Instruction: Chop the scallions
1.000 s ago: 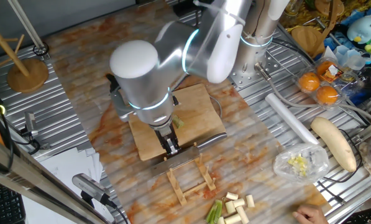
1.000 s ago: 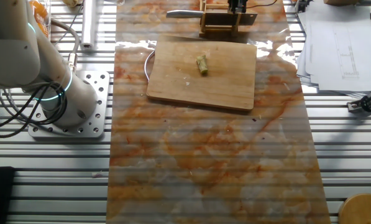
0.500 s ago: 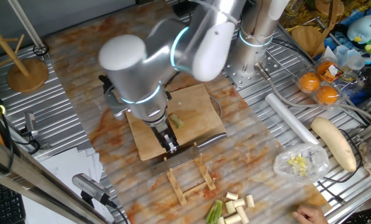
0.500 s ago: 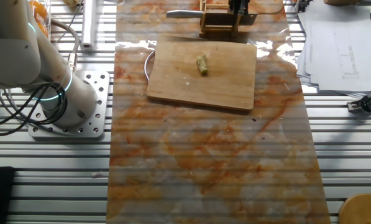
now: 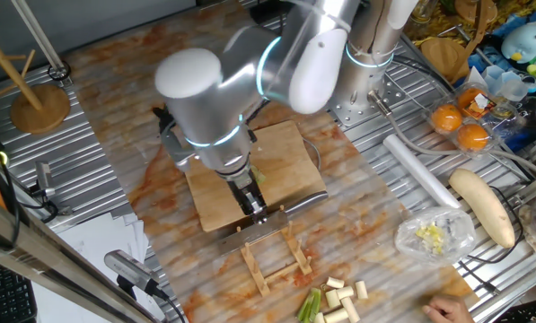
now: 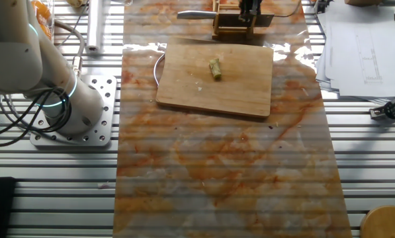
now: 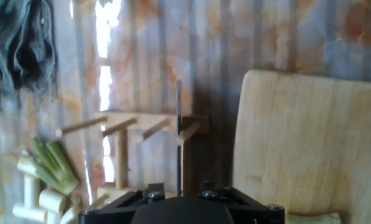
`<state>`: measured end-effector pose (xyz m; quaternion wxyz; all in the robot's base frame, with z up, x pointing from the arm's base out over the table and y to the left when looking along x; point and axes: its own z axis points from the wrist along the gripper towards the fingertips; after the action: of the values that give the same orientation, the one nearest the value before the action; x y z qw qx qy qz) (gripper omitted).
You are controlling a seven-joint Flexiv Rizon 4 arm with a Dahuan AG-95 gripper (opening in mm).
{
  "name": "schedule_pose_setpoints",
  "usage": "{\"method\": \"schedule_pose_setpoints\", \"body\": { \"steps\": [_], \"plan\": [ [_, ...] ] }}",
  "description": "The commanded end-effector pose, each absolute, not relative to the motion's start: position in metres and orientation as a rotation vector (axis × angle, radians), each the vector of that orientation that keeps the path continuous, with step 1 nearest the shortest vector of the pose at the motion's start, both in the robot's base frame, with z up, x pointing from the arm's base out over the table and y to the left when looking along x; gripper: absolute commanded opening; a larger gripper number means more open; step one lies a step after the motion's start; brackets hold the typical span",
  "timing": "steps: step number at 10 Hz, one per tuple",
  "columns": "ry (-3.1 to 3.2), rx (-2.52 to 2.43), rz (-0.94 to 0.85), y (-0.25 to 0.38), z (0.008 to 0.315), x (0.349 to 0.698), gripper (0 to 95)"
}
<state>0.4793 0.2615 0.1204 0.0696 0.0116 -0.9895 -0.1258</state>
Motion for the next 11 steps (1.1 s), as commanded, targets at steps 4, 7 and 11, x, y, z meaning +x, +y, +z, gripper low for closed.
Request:
{"method": "schedule_pose_setpoints", "body": {
  "steps": [4, 7, 11],
  "plan": [
    [-3.002, 0.048, -0.325, 0.286, 0.085, 0.457, 38.0],
    [-3.015, 0.07, -0.296, 0.286, 0.073, 0.454, 38.0],
    [-3.023, 0.077, -0.292, 0.282, 0.06, 0.457, 38.0]
  ]
}}
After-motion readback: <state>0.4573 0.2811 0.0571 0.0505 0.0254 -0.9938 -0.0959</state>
